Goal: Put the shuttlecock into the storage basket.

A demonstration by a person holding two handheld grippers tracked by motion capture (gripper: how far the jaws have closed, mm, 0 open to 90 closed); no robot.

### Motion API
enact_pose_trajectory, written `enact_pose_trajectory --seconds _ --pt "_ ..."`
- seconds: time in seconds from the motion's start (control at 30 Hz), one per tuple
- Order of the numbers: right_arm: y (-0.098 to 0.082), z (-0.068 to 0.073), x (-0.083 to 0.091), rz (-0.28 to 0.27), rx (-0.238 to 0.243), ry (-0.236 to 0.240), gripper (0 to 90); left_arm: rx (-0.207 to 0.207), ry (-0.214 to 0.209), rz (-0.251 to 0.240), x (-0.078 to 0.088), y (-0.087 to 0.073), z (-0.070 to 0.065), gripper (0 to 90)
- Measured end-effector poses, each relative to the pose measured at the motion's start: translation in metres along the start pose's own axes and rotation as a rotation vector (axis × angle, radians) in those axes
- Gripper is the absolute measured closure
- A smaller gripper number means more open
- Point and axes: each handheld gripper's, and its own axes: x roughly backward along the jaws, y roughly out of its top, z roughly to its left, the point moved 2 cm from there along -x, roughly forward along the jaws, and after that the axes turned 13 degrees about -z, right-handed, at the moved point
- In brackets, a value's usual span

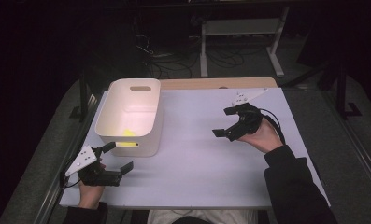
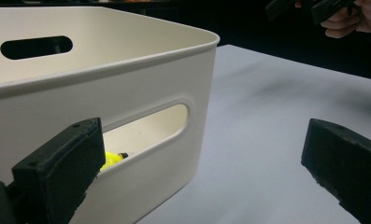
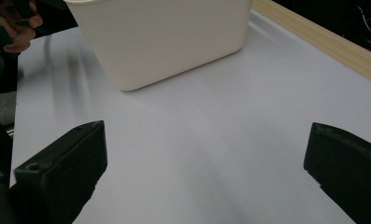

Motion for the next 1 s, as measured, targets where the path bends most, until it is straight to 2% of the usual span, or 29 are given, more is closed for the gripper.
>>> enact_pose_trajectory --seconds 0.37,1.0 --pt "-0.016 -0.007 0.013 -0.013 -0.030 -0.028 0.0 0.000 0.000 0.001 0.000 0.000 0.000 0.0" --pt "-0.042 -0.010 0.036 -0.027 -0.067 -0.062 0.0 -0.001 -0.001 0.001 0.000 0.000 0.000 0.0"
